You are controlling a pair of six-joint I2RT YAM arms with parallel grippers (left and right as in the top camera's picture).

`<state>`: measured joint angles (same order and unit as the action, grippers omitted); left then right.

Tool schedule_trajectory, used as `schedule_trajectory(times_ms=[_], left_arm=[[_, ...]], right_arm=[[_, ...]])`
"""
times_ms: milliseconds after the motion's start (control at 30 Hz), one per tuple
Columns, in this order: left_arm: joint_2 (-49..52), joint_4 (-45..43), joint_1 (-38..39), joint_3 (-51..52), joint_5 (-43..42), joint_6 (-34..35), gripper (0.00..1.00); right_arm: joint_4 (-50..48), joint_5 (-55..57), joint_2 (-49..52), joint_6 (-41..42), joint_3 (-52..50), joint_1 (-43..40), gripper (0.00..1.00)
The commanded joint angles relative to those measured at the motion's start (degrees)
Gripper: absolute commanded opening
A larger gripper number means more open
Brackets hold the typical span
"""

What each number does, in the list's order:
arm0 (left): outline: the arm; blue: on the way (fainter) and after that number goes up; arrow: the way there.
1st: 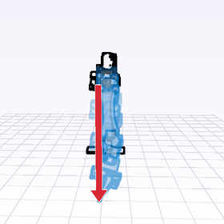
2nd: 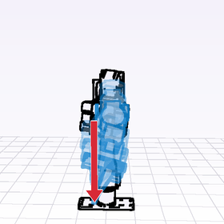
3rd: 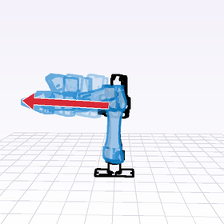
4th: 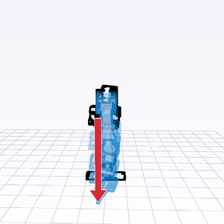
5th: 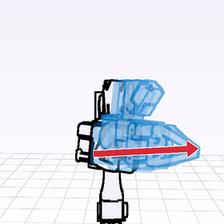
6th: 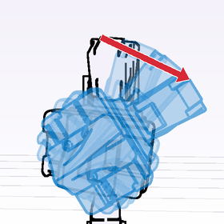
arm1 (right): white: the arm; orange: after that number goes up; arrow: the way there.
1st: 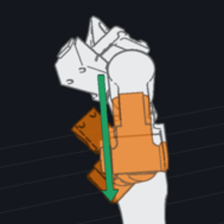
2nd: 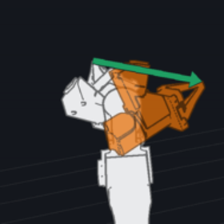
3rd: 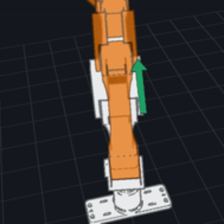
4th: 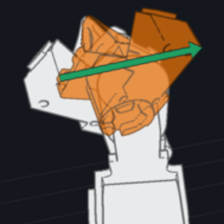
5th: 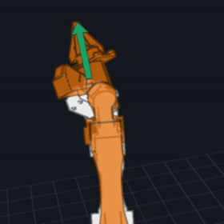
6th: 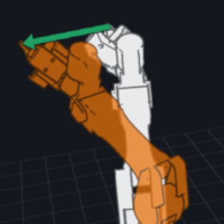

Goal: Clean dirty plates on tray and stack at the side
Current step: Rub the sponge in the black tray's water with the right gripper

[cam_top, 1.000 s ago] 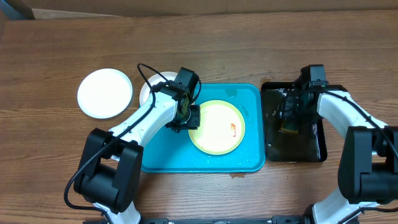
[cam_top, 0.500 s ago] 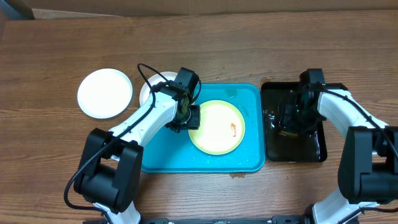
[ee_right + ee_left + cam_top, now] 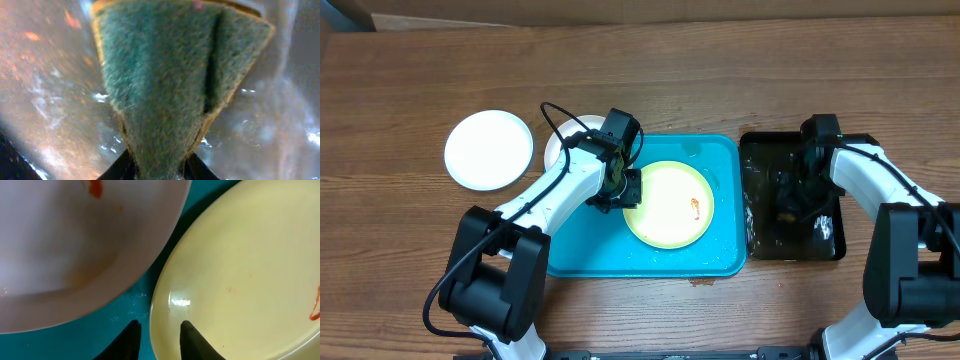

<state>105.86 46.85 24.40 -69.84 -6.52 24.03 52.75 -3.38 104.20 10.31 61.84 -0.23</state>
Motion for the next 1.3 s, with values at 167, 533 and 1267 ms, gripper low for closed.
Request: schedule_trajectory(times_ms=[167,533,1267], left_arm=[[-0.22,1.22,0.39,0.44,1.03,0.39,0.3],[-0.22,-2.08,0.39,3.72,0.7,0.42,0.18],[-0.22,-2.05,0.28,3.69,-0.72,4.85,0.04]], right_arm=[[-1.53,1.88,-0.26,0.17,0.0,0.28,0.28],[-2.6,1.81,-0.26,0.2,0.0,0.28,0.35],[-3.85,1.81,-0.26,-1.57,0.0,0.28,0.42]])
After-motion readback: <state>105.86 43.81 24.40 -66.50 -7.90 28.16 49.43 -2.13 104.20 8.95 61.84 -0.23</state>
